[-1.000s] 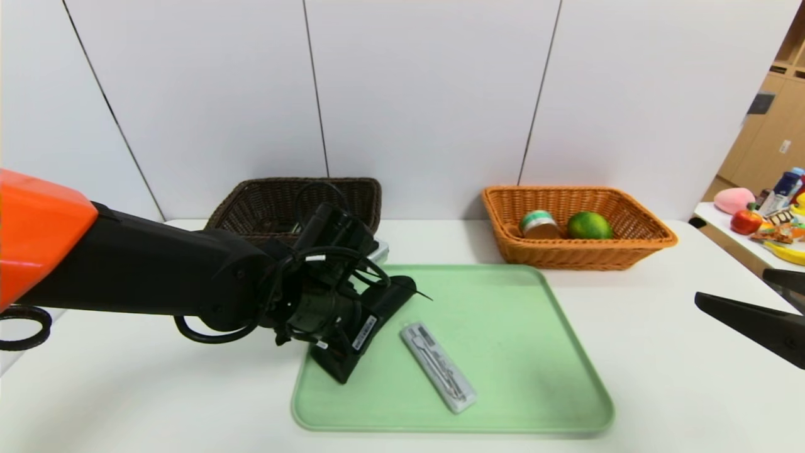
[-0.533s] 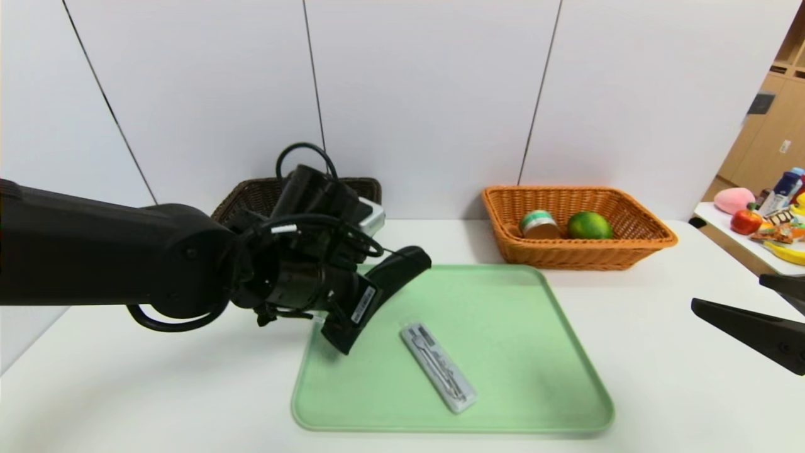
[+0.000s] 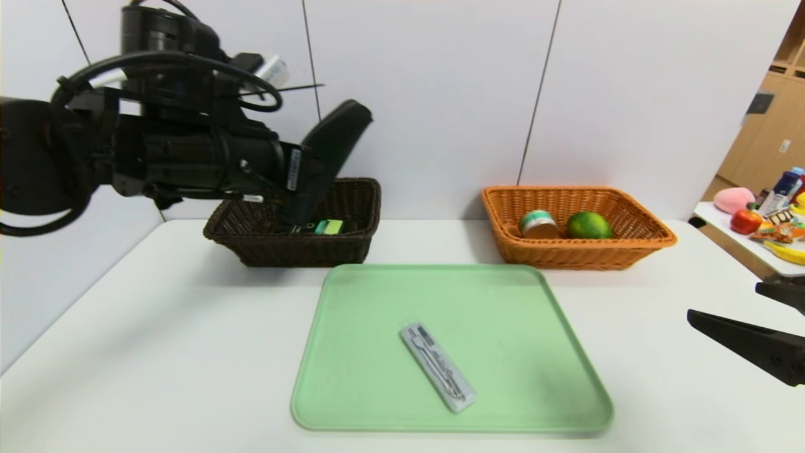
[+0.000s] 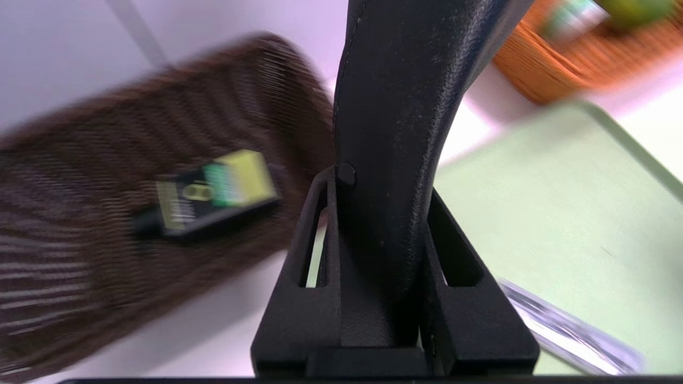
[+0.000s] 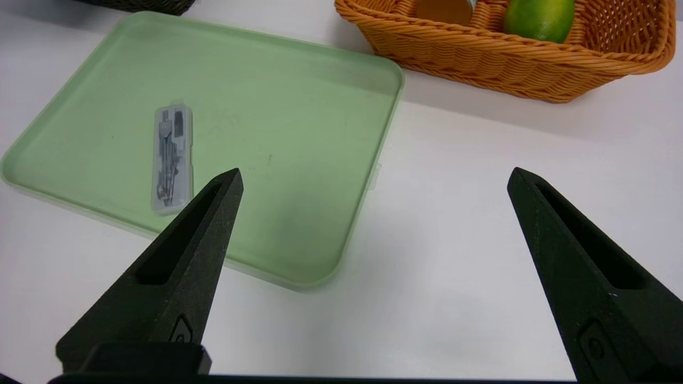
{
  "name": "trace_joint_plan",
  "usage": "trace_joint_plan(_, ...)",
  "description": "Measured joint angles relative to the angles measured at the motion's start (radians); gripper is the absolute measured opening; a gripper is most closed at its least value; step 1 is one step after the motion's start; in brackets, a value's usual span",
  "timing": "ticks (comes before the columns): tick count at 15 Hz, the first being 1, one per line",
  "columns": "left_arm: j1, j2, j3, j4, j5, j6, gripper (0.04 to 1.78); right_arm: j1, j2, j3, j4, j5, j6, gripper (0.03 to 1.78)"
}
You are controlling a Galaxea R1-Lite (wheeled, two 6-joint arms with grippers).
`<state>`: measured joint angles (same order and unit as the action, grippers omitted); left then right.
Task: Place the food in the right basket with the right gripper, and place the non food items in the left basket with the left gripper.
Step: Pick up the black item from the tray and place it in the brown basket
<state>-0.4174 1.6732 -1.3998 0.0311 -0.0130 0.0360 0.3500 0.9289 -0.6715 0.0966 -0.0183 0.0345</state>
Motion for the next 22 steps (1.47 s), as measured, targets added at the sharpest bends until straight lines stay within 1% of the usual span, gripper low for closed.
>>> trace_joint_plan(2, 0.135, 0.017, -0.056, 0.016, -0.037, 0.048, 0.40, 0.000, 0.001, 0.010, -0.001, 0.000, -0.006, 1.71)
trace_joint_plan(3, 0.179, 0.036, -0.074, 0.016, -0.045, 0.068, 0.40, 0.000, 0.001, 0.012, -0.001, 0.000, -0.007, 1.71)
trace_joint_plan(5, 0.241, 0.086, -0.094, -0.011, -0.049, 0.079, 0.40, 0.000, 0.002, 0.014, -0.001, 0.000, -0.007, 1.71)
trace_joint_plan(8, 0.282, 0.165, -0.101, -0.072, -0.041, 0.078, 0.39, 0.000, 0.002, 0.015, -0.001, 0.000, -0.007, 1.71)
trace_joint_plan(14, 0.297, 0.270, -0.098, -0.091, 0.017, 0.074, 0.39, -0.004, -0.003, 0.014, -0.002, -0.002, -0.007, 1.71)
trace_joint_plan(16, 0.301, 0.285, -0.094, -0.093, 0.027, 0.071, 0.69, -0.005, -0.004, 0.014, -0.002, -0.002, -0.006, 1.71)
trace_joint_plan(18, 0.298, 0.294, -0.093, -0.110, 0.028, 0.070, 0.93, -0.005, -0.005, 0.013, -0.001, 0.000, -0.006, 1.71)
trace_joint_plan(22, 0.300, 0.287, -0.091, -0.117, 0.025, 0.072, 1.24, -0.006, -0.005, 0.013, -0.002, 0.000, -0.005, 1.71)
